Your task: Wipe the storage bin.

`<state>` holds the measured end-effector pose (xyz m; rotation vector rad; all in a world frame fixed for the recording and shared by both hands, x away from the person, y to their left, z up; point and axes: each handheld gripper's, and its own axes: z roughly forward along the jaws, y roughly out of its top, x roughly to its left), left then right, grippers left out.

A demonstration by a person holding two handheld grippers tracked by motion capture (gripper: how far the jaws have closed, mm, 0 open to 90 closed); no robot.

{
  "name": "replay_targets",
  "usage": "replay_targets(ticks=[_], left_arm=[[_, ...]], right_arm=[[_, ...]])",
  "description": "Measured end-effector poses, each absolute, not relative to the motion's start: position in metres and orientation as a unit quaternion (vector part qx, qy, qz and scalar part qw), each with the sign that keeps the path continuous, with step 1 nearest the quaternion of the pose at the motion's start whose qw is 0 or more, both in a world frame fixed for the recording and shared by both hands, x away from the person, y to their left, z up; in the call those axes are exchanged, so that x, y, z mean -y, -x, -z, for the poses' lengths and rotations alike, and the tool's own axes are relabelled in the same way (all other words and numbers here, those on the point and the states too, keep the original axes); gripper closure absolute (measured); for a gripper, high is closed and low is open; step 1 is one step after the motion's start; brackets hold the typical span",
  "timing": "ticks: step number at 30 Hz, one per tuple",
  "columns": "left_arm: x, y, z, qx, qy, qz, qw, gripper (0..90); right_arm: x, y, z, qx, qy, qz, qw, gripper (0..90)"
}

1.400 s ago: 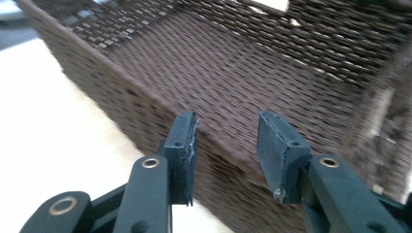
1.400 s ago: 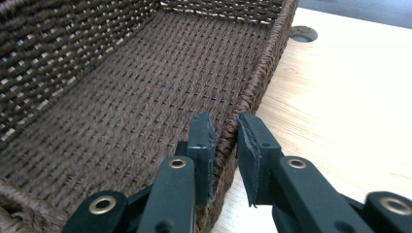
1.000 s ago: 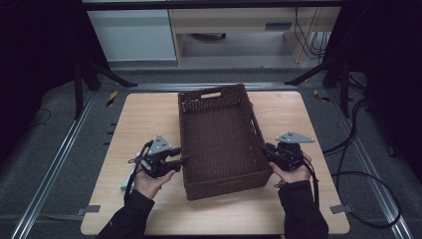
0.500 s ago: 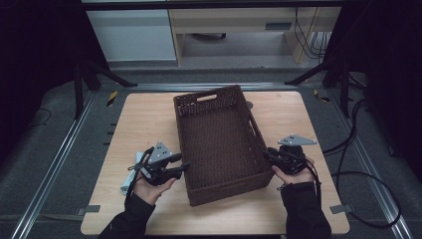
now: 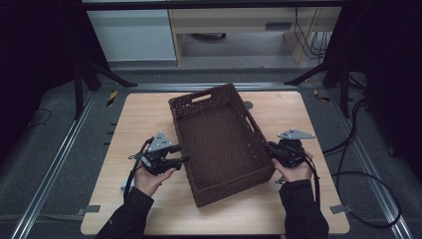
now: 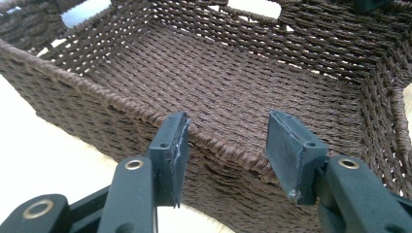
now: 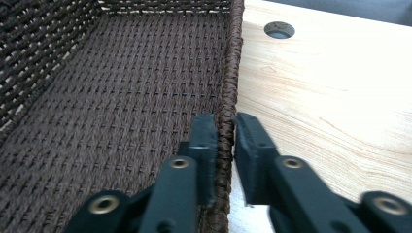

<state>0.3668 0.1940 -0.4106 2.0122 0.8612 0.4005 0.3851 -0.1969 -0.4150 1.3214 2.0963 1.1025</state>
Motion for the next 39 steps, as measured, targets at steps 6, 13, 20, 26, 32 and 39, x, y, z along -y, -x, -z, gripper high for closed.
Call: replay_targets(ticks=[6,13,20,26,32,39], left_arm=[[-0.188,-0.359,0.409,-0.346,-0.814,-0.186,0.428,54.7],[-0.187,-0.358,0.404,-0.341,-0.820,-0.183,0.423,53.3],[-0.197,-0.359,0.398,-0.340,-0.813,-0.189,0.433,47.3],[-0.217,-0.361,0.395,-0.360,-0.800,-0.205,0.435,43.7],[-0.238,-0.367,0.399,-0.387,-0.786,-0.213,0.432,40.5],[-0.253,-0.370,0.402,-0.403,-0.778,-0.214,0.432,41.7]], right_arm=[[0.202,-0.372,0.410,-0.749,-0.475,-0.410,0.213,70.8],[0.200,-0.373,0.412,-0.757,-0.476,-0.391,0.220,83.2],[0.204,-0.389,0.414,-0.751,-0.480,-0.386,0.237,81.2],[0.210,-0.378,0.410,-0.749,-0.481,-0.393,0.234,81.9],[0.211,-0.381,0.411,-0.746,-0.482,-0.394,0.235,82.9],[0.217,-0.388,0.415,-0.742,-0.485,-0.390,0.251,79.4]])
